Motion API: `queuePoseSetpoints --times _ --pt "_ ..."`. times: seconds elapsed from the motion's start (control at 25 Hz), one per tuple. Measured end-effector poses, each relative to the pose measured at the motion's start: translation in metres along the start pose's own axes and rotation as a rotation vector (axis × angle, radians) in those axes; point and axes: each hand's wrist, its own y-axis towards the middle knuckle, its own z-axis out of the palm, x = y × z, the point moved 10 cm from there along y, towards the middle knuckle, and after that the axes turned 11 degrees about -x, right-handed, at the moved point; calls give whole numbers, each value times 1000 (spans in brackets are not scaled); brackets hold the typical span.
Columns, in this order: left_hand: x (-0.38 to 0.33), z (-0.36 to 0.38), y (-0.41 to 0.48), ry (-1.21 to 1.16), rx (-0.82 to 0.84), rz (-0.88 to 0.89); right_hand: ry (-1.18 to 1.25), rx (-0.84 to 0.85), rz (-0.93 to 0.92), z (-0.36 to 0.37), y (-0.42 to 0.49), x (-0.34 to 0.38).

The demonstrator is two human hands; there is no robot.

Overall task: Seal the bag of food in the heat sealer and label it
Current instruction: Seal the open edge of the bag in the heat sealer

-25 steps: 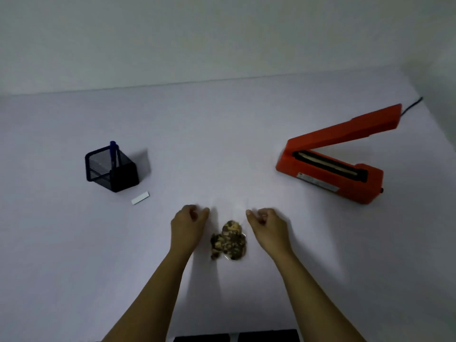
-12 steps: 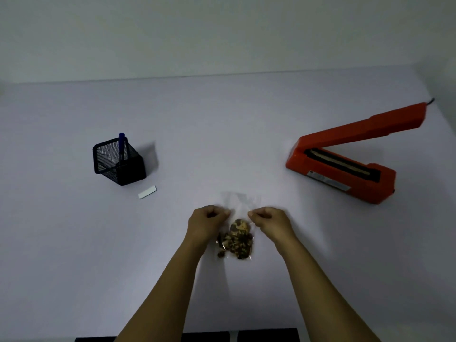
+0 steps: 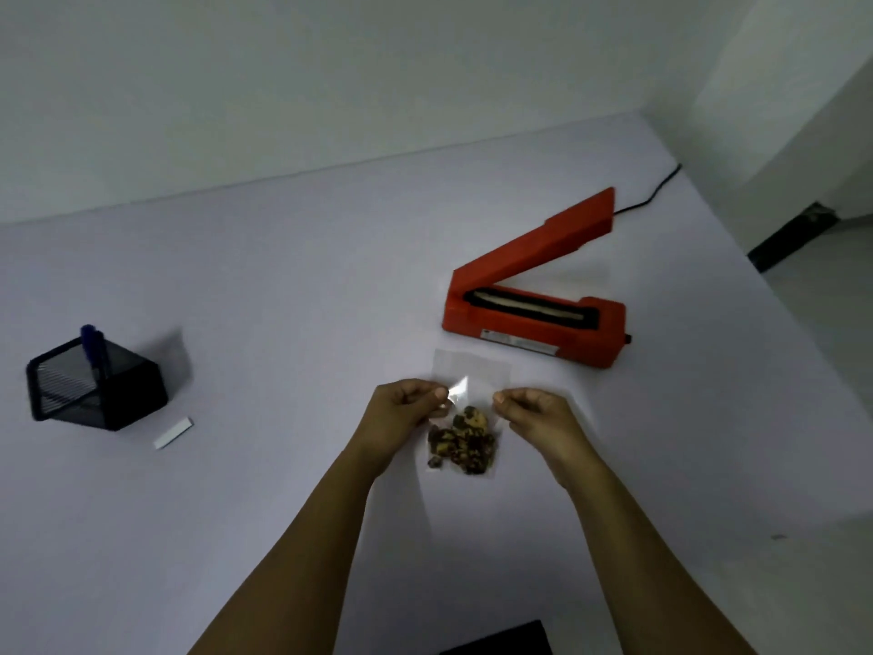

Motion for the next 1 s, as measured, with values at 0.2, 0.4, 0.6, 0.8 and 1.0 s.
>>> queuePoseSetpoints --times 0.2,0.4,0.6,0.8,1.0 --pt "-25 61 20 23 72 67 58 -66 -21 -53 26 9" --pt "-31 83 33 34 42 57 274 -152 41 -65 39 9" --pt "-25 91 36 -14 -17 -1 343 -224 63 -69 45 10" --pt "-29 91 37 -22 -22 27 339 -234 51 -71 48 13" --pt "-36 87 39 -28 -65 64 257 -264 -1 -71 50 25"
